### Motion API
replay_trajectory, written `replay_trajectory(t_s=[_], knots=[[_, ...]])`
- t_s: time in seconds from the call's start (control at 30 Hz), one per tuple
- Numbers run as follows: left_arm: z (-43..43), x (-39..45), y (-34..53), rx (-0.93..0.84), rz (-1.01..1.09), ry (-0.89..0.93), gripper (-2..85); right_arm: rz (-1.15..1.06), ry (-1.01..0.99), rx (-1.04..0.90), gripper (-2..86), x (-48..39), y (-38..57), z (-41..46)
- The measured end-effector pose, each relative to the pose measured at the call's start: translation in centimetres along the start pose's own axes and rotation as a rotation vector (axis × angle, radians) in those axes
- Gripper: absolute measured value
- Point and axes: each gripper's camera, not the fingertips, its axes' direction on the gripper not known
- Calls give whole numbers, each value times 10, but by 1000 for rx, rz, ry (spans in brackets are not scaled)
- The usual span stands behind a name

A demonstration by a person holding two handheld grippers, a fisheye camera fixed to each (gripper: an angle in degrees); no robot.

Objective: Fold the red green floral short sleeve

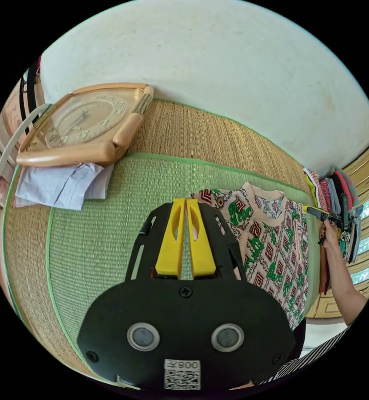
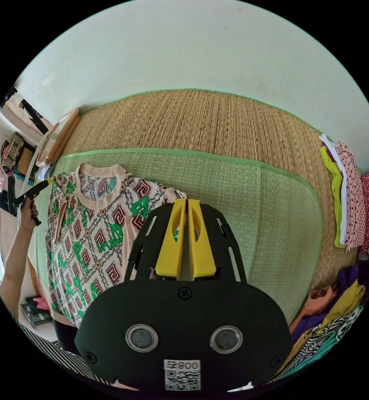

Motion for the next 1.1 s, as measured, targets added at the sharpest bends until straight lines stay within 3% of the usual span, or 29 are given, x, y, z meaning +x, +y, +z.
replay_trajectory(t_s=[0.27, 0.43, 0.53, 0.77, 1.1], knots=[[14, -18, 25, -72, -81, 32, 19, 44, -12, -38, 7, 15, 1, 13], [-23, -44, 82, 15, -148, 199, 45, 89, -114, 4, 12, 37, 20, -7], [-49, -49, 135, -33, -105, 246, 53, 105, -168, 30, 15, 52, 51, -30], [-118, -62, 291, -142, -139, 295, 63, 89, -287, -24, 20, 71, 213, -86], [-162, -68, 473, -297, -291, 418, 89, 260, -380, -180, 45, 78, 437, -121]])
